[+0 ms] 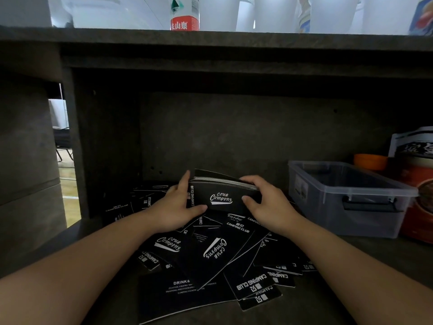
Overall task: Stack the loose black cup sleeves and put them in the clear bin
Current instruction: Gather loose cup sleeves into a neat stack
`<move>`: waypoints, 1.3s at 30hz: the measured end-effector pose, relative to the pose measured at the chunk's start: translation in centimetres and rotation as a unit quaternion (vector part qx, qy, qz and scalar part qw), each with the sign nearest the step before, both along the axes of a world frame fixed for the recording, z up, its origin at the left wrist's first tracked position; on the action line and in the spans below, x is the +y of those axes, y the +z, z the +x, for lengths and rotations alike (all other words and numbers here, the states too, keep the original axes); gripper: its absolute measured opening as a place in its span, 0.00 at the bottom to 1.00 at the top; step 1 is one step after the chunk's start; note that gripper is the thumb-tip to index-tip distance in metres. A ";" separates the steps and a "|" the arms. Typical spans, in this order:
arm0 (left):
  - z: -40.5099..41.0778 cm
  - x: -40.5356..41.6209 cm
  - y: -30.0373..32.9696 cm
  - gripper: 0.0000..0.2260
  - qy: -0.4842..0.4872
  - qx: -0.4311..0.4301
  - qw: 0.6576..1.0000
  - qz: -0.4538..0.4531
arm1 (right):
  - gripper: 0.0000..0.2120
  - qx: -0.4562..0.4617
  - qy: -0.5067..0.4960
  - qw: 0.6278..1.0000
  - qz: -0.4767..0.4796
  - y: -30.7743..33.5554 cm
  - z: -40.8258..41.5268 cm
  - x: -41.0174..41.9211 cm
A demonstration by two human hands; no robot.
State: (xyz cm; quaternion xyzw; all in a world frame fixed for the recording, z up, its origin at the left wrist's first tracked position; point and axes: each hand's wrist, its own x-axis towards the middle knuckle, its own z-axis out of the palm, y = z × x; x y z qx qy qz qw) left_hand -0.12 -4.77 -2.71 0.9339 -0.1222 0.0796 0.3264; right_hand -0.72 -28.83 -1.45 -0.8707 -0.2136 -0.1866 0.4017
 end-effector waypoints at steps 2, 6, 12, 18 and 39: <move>-0.1 0.2 0.0 0.45 -0.024 0.000 1.000 -0.004 | 0.18 0.013 0.015 1.000 0.000 0.0 0.0 0.2; -0.3 0.1 0.0 0.41 -0.022 -0.046 0.999 0.008 | 0.15 0.018 0.014 1.000 -0.018 -0.1 0.2 0.3; -0.4 -0.2 0.2 0.25 -0.003 -0.132 0.991 0.039 | 0.15 -0.006 -0.006 0.999 -0.045 -0.1 0.4 0.0; -0.6 -0.5 0.5 0.32 0.005 -0.124 0.989 0.079 | 0.18 0.004 -0.005 0.998 -0.062 -0.2 0.6 0.2; 0.5 6.3 1.5 0.45 0.134 0.073 0.984 0.089 | 0.07 -0.024 -0.140 0.990 0.012 -0.4 1.4 -1.1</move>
